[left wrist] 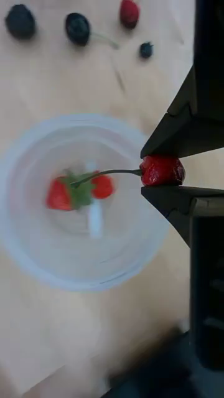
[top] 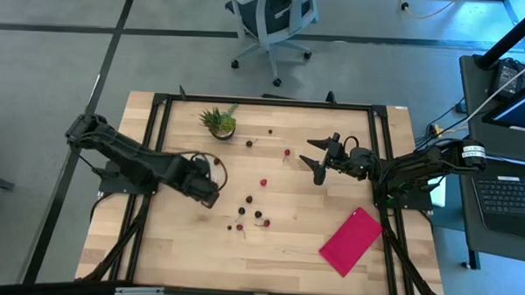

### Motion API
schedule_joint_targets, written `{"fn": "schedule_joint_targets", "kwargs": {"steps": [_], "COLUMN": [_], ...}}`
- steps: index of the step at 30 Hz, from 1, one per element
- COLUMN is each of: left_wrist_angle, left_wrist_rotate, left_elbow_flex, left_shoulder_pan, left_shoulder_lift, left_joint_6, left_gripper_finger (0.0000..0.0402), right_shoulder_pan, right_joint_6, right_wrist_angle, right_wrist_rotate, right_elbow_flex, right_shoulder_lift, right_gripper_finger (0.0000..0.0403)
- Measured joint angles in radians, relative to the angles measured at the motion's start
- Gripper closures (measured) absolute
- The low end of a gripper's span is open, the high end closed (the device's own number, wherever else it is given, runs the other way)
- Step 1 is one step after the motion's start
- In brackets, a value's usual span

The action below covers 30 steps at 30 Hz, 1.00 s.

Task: Pick and placing Produce into tupperware
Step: Put the red cherry into the transparent container

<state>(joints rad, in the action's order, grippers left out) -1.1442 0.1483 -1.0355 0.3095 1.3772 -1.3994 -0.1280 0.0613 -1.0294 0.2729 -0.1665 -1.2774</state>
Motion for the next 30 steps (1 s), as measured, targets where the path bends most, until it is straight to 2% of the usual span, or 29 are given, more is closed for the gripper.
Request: {"fn": "schedule_joint_targets", "kwargs": {"steps": [6,13,30], "left_wrist_angle": [-0.007,-0.008,0.014], "left_wrist_rotate": [-0.001,-0.002,-0.008], "left_elbow_flex": [0.0,0.0,0.0], "left_shoulder_pan": [-0.106,-0.165,-0.123], "left_shoulder_lift": [0.027,0.071,0.172], "left_joint_6": [0.149,0.228,0.224], "left_gripper_finger": [0.0343,0.0337,0.0335], "right_shoulder_pan": [0.0,-0.001,-0.008], "right_joint_6": [-0.017,-0.019,-0.019], "right_wrist_angle": [0.0,0.003,0.005], "right_wrist_rotate": [0.0,0.0,0.0], "right_elbow_flex": [0.0,0.0,0.0], "right_shoulder_lift": [0.0,0.0,0.0], "right_gripper_finger": [0.0089,0.0089,0.0089]}}
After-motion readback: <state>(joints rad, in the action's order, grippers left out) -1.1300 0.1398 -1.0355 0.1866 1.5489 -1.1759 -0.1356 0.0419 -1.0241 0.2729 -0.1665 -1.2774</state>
